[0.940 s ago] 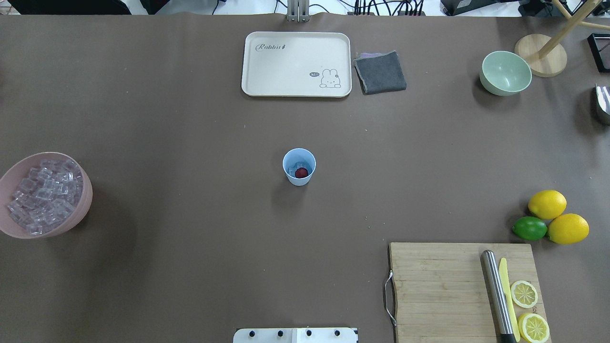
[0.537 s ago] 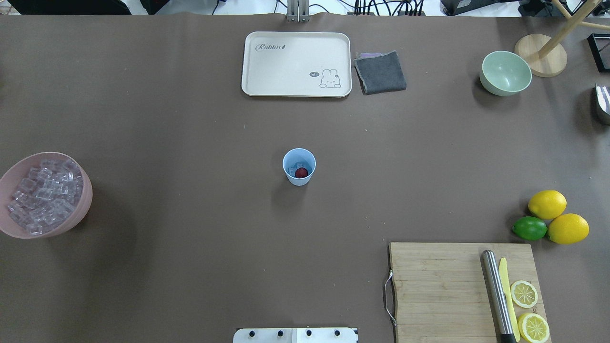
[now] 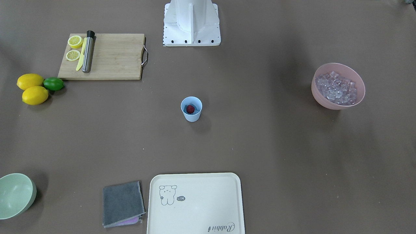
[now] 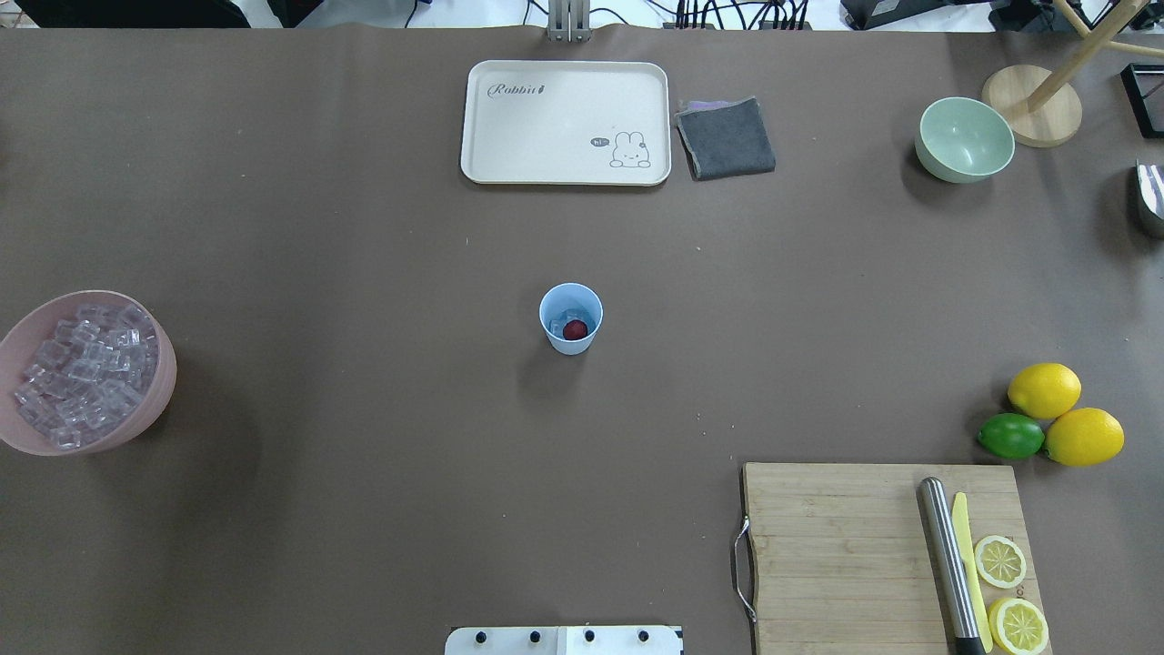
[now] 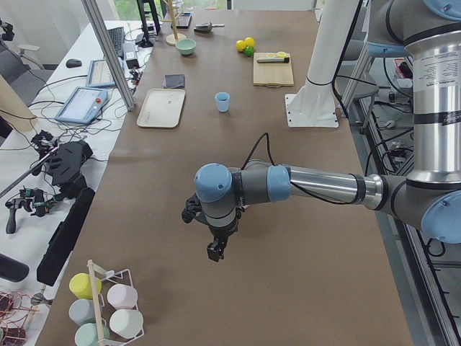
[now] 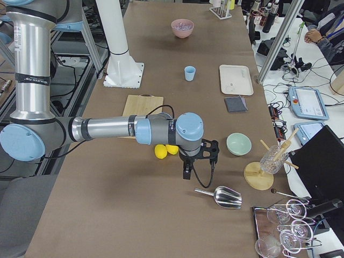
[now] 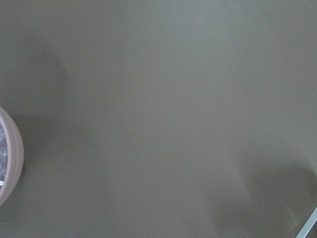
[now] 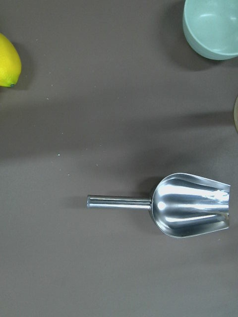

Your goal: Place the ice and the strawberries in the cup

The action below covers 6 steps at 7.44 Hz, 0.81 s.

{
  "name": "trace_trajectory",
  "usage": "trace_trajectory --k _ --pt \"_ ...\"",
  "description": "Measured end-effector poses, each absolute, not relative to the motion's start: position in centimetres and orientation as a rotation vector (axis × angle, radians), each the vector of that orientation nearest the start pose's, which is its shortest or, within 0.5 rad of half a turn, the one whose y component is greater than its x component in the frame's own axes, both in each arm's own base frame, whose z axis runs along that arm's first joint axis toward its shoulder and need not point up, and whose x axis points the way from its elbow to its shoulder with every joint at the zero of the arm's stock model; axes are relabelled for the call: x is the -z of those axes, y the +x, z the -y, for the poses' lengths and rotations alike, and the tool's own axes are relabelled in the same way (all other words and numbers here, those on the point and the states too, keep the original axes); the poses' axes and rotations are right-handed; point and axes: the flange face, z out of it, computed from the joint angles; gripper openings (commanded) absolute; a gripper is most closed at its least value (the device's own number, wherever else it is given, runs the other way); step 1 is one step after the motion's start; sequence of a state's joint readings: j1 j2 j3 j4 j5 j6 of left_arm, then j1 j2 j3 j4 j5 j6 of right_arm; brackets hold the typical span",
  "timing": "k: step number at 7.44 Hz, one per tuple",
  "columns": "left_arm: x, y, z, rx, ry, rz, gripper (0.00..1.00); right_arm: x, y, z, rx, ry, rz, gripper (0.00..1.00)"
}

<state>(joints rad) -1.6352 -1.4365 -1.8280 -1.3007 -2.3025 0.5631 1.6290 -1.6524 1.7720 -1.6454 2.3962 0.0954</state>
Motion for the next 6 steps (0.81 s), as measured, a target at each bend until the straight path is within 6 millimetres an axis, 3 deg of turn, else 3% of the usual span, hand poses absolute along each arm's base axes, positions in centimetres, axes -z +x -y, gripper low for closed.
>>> trace_trajectory --k 6 --pt "-62.3 -9.3 41.6 -0.425 0.095 -0.743 1.00 -62.5 9.6 44.1 -0.113 0.010 0.662 1.00"
